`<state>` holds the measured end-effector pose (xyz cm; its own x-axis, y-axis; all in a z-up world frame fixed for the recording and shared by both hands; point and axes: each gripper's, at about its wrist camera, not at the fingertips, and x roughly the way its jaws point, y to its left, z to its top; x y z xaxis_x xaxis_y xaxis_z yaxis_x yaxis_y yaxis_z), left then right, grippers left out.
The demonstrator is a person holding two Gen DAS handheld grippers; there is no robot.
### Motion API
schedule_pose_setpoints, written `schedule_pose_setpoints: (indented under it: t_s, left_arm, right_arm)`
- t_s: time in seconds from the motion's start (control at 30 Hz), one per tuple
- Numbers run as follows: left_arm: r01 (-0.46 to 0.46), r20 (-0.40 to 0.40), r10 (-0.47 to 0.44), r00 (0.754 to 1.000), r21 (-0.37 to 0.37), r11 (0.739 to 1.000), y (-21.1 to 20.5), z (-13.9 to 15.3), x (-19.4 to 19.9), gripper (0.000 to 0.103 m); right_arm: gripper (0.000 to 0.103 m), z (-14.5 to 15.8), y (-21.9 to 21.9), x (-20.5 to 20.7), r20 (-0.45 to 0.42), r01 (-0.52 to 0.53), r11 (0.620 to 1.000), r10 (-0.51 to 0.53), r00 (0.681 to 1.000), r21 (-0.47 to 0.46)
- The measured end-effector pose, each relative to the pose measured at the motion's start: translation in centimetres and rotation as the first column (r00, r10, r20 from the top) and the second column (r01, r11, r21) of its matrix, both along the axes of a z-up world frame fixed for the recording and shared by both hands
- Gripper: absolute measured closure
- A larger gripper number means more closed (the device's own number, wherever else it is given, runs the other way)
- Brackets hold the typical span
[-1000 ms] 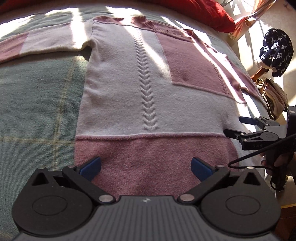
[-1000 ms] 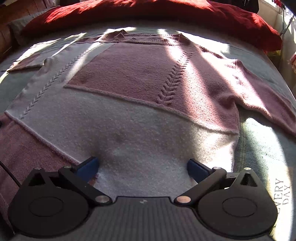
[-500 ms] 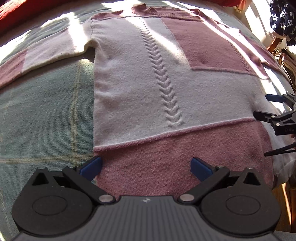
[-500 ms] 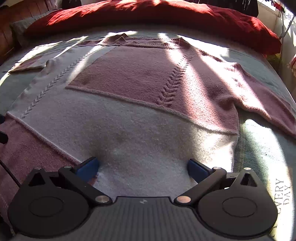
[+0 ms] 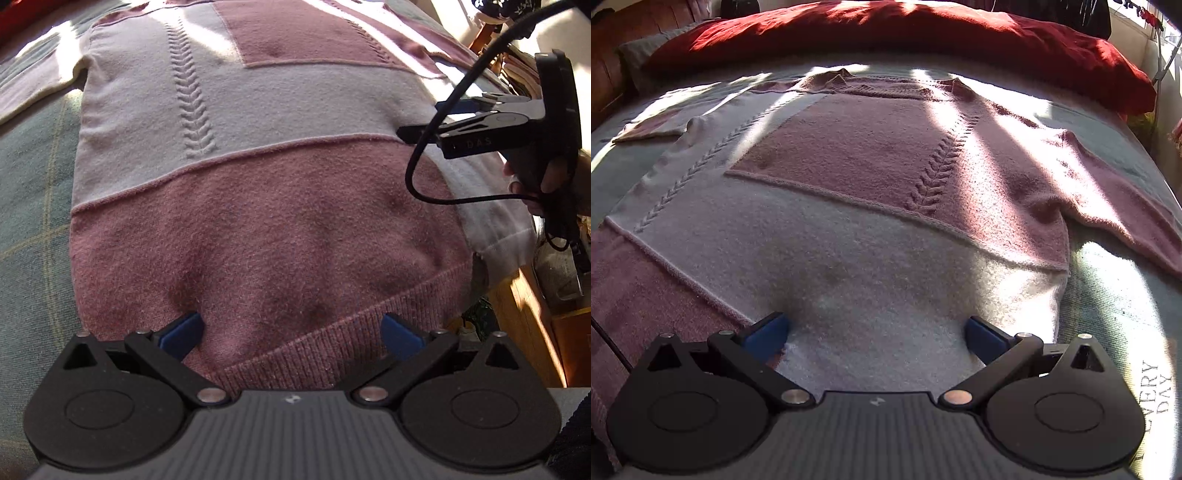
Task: Fold clothes
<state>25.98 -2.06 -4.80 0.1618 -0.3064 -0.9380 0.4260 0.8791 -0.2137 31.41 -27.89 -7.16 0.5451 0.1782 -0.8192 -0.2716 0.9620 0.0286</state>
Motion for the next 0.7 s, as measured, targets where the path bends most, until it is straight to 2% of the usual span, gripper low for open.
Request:
schedule_pose_setpoints:
  t_s: [0.07, 0.17, 0.27, 0.37, 0.57, 0.7]
  left_arm:
    - [-0.015, 0.012, 0.015, 1.000, -0.010, 1.000, 0.3, 0.8, -0.2, 0.001]
    - [-0.021, 0.016, 0.021, 1.000, -0.005, 1.000, 0.6, 0.7, 0.1, 0.001]
    - [-0.024, 0.001, 0.024, 1.000, 0.014, 1.000, 0.8, -0.1, 0.6, 0.001]
    - [-0.022, 0.002, 0.022, 1.000, 0.024, 0.999, 0.9, -0.3, 0.4, 0.001]
    - [-0.039, 0.015, 0.039, 0.999, 0.031, 0.999, 1.1, -0.2, 1.0, 0.001]
    - [-0.058, 0.027, 0.057, 0.998, 0.034, 0.998, 1.2, -0.2, 1.7, 0.001]
  right_arm:
    - [0.000, 0.7, 0.2, -0.4, 0.001, -0.019, 1.000, 0.019, 1.000, -0.011]
    - [0.000, 1.8, 1.4, -2.5, 0.041, -0.131, 0.991, 0.133, 0.990, -0.035]
    - [0.000, 1.3, 3.2, -4.6, -0.002, -0.274, 0.959, 0.275, 0.962, -0.076]
    - [0.000, 0.6, 3.4, -6.6, -0.030, -0.335, 0.937, 0.334, 0.942, -0.102]
    - [0.000, 1.5, 1.8, -8.3, -0.067, -0.319, 0.943, 0.313, 0.947, -0.100]
    - [0.000, 2.0, 2.0, -7.4, -0.062, -0.280, 0.960, 0.278, 0.959, -0.025]
